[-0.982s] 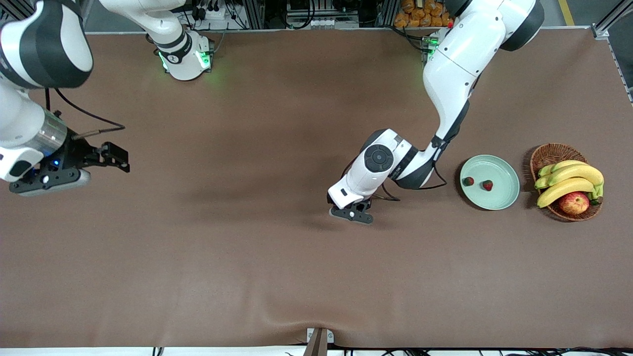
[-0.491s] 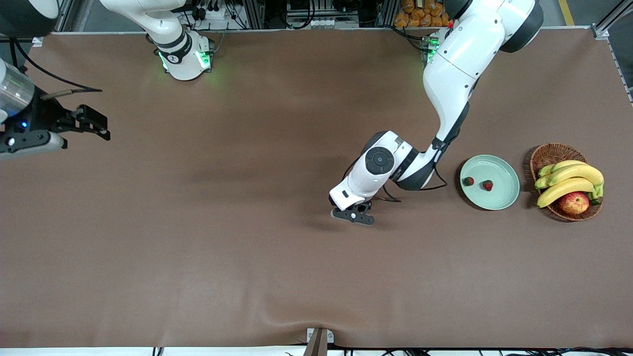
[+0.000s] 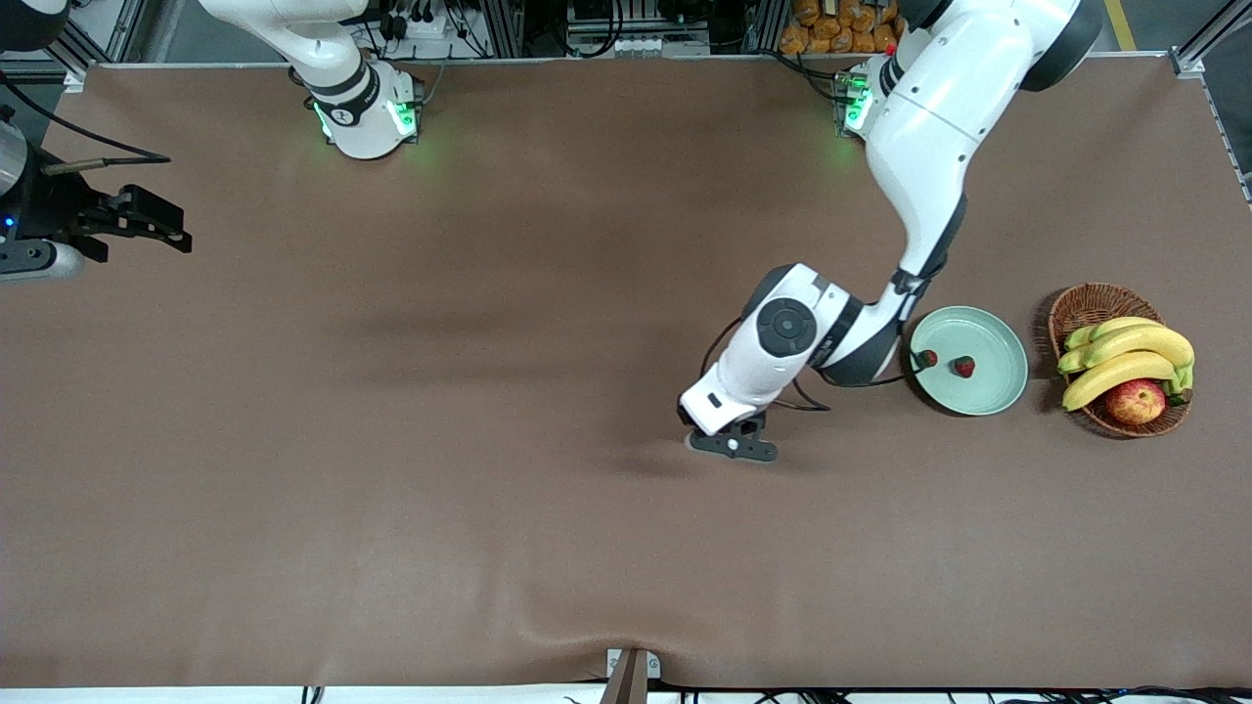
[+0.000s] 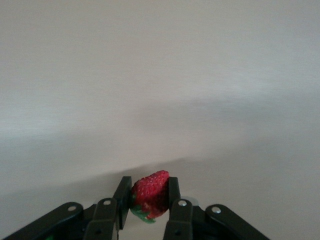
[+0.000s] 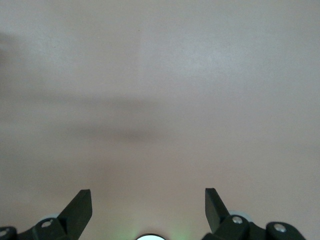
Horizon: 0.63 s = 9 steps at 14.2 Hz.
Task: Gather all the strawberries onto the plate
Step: 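Carry the strawberry to the plate and open the left gripper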
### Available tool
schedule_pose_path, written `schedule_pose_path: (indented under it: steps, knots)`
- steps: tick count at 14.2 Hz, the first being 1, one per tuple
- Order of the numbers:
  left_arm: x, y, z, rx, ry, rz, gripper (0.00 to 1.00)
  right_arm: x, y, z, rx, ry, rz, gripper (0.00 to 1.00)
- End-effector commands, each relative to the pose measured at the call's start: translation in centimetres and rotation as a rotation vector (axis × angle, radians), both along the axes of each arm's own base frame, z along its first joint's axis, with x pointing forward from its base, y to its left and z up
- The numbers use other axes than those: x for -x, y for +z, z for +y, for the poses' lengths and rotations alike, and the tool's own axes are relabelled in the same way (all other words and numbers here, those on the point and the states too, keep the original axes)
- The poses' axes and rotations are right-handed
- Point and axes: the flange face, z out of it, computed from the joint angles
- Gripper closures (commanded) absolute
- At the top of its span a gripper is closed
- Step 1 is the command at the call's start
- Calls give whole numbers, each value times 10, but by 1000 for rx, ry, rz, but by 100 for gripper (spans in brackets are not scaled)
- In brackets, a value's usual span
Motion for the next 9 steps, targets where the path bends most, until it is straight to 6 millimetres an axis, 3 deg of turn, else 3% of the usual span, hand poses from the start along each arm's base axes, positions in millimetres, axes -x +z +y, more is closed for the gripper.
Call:
schedule_pose_path:
  steps: [1,3,7,9]
  knots:
    - [10,18,64,-72,-37,1,97,10,13,3,6,-63,-11,0]
    - [15,23,108,-98,-23,15,98,9,15,0,7,-88,-23,0]
    - [31,34,165,-133,29,35,99,14,23,-27,5,-139,-36,0]
    - [42,33,200,-157,28,55,98,17,27,-30,8,-142,-39,0]
